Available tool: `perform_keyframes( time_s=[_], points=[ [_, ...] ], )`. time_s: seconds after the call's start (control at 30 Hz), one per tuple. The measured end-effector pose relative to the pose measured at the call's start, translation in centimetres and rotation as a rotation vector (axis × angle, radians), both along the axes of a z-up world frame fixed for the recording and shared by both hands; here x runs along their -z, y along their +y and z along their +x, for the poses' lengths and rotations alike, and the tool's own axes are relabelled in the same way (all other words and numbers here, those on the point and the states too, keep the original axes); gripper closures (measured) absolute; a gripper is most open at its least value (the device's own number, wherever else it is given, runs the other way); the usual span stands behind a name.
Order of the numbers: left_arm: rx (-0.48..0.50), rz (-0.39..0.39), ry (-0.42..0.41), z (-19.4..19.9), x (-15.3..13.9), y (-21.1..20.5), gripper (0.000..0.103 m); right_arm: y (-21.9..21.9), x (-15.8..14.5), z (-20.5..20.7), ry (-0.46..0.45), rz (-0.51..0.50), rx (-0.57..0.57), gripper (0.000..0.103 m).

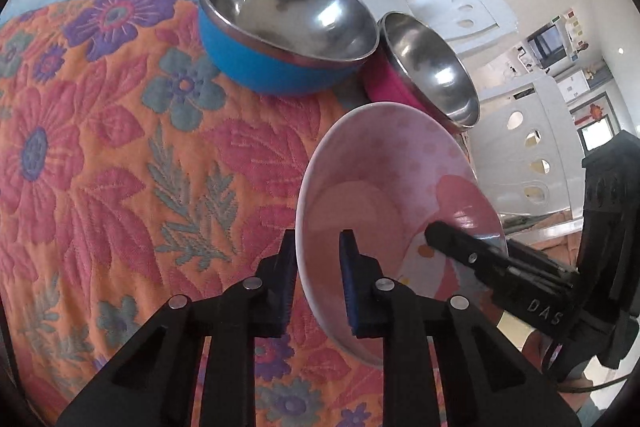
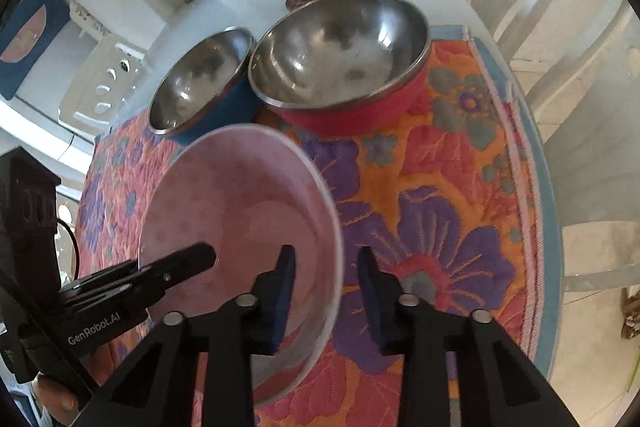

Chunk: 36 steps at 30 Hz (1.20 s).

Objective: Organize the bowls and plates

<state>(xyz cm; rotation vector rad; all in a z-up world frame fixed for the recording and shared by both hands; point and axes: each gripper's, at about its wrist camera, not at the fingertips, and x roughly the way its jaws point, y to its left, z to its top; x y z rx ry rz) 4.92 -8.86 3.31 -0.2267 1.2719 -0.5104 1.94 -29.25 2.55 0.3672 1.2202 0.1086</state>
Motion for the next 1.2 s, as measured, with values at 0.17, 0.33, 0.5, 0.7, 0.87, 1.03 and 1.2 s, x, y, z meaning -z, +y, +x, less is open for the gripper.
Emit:
perform_keyframes(
  time_s=[0.17, 0.33, 0.5, 0.7, 0.87, 1.03, 1.2],
  points=[
    [0.035, 0.038, -0.052, -2.1, -1.0, -0.3, 0.085, 1.7, -1.0, -1.3, -0.029, -0.071, -0.031, 0.078],
    [0.037, -0.001, -0.062, -4.4, -2.6, 1.3, 0.085, 2.7, -3.5, -3.9, -0.072, -0.073, -0.028, 0.078],
    [0.033, -0.019, -0.125, -8.0, -6.5, 3.8, 0.085, 4.9, -7.5, -6.9, -0.134, -0.084, -0.034, 0.078],
    [-0.002, -0.037, -0.197, -12.4, -11.1, 6.9, 0.085, 8.5, -11.9, -11.2, -0.191, -0.08, -0.03, 0.077],
    [0.001, 0.001, -0.206, -15.1, -11.7, 8.2, 0.085, 10.6, -12.7, -14.6, -0.191, -0.08, -0.017, 0.076],
    [0.007, 0.032, -0.131, -16.8, -8.2, 8.9, 0.085, 11.4, -8.9, -16.2, -0.088, -0.044, -0.003, 0.076],
    [0.038, 0.095, -0.064, -16.6, -4.4, 8.8, 0.085, 11.6, -3.2, -15.7, 0.104, 0.007, -0.01, 0.075]
  ],
)
